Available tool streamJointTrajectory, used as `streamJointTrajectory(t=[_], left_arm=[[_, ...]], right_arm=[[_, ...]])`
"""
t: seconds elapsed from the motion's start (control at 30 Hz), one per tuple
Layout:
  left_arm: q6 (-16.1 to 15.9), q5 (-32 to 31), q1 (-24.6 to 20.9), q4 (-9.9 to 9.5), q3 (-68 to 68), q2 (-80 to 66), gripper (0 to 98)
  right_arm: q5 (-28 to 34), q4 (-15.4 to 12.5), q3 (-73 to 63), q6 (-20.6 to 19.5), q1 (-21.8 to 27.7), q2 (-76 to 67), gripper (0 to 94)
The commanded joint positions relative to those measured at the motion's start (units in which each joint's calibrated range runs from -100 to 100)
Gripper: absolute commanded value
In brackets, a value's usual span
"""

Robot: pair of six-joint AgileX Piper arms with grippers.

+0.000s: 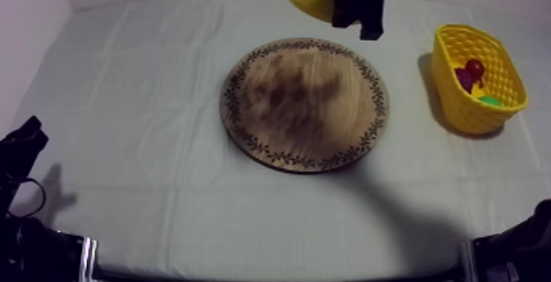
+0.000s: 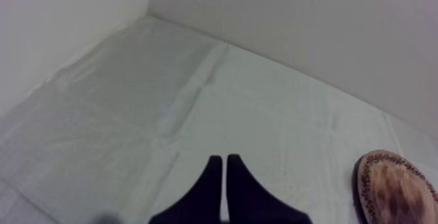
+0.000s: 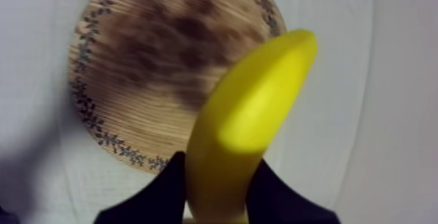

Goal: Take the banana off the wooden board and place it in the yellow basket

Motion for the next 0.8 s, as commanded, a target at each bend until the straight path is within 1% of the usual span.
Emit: streamJointTrajectory(t=[0.0, 0.23, 0.5, 0.77], left_arm=[[0.0, 0.0, 0.0, 0.03, 0.0, 0.0, 0.1], [0.0, 0.0, 0.0, 0.03, 0.0, 0.0, 0.1], [0.0, 0.0, 0.0, 0.03, 0.0, 0.0, 0.1], [0.0, 0.0, 0.0, 0.03, 0.0, 0.0, 0.1]], right_arm=[[-0.3, 0.2, 0.0, -2.3, 1.2, -0.1, 19.3], [0.7, 0.2, 0.2, -7.2, 5.8, -0.7, 19.8], [3.7, -0.9, 2.1, -9.0, 12.1, -2.3, 21.5], [4.4, -1.7, 4.5, -10.1, 19.3, -4.4, 23.3]])
